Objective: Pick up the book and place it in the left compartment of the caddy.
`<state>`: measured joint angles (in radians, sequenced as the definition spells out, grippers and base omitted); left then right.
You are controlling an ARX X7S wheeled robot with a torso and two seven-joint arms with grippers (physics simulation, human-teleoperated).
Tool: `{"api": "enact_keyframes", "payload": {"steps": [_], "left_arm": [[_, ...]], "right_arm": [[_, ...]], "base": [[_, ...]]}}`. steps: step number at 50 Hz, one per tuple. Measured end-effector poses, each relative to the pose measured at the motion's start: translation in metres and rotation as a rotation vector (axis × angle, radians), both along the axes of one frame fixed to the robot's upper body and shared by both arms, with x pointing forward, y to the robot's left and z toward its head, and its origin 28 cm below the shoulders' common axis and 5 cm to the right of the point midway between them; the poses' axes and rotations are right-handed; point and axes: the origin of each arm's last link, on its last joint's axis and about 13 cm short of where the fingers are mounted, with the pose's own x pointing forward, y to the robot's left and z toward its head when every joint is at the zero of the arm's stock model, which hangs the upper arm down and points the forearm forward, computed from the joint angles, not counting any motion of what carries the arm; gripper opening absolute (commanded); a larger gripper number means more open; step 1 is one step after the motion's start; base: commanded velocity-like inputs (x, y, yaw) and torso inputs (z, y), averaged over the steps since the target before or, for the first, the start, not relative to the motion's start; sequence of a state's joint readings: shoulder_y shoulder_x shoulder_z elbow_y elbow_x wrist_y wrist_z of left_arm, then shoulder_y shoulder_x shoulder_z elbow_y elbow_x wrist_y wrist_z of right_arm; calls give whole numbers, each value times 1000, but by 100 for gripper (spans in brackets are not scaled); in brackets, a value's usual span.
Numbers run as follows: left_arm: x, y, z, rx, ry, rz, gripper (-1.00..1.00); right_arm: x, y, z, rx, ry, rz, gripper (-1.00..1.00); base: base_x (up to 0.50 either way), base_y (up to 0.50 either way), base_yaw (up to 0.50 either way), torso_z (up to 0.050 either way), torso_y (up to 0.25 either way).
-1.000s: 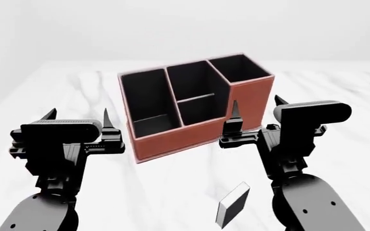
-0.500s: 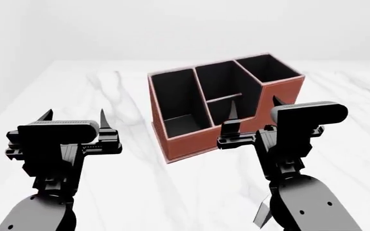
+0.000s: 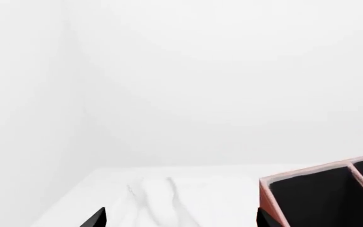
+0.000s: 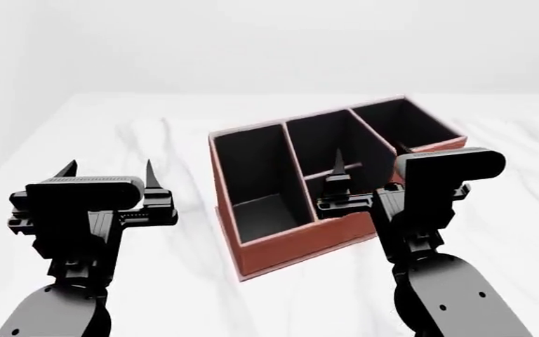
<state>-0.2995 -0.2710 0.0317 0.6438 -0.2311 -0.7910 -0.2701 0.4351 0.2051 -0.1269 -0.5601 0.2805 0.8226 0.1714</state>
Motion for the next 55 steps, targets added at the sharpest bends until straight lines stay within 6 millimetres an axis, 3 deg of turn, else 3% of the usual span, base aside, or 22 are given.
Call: {"api": "enact_keyframes", "payload": {"steps": [7, 34, 43, 49, 55], "left_arm": [[0, 0, -1, 0, 1, 0, 100], [0, 1, -2, -1, 3, 3, 100], [0, 1, -2, 3, 6, 2, 100], [0, 1, -3, 4, 8, 1, 100], [0, 1, -4, 5, 9, 0, 100]], "right_arm": [[0, 0, -1, 0, 3, 3, 100], [2, -1, 2, -6, 18, -18, 100], [-4, -6, 26, -37, 94, -35, 100], [-6, -17, 45, -33, 195, -150, 100], [-21, -17, 57, -65, 299, -141, 100]], "base": [[500, 0, 0, 0, 1], [0, 56, 0, 0, 1], [0, 0, 0, 0, 0], [0, 0, 0, 0, 0], [0, 0, 0, 0, 0]]}}
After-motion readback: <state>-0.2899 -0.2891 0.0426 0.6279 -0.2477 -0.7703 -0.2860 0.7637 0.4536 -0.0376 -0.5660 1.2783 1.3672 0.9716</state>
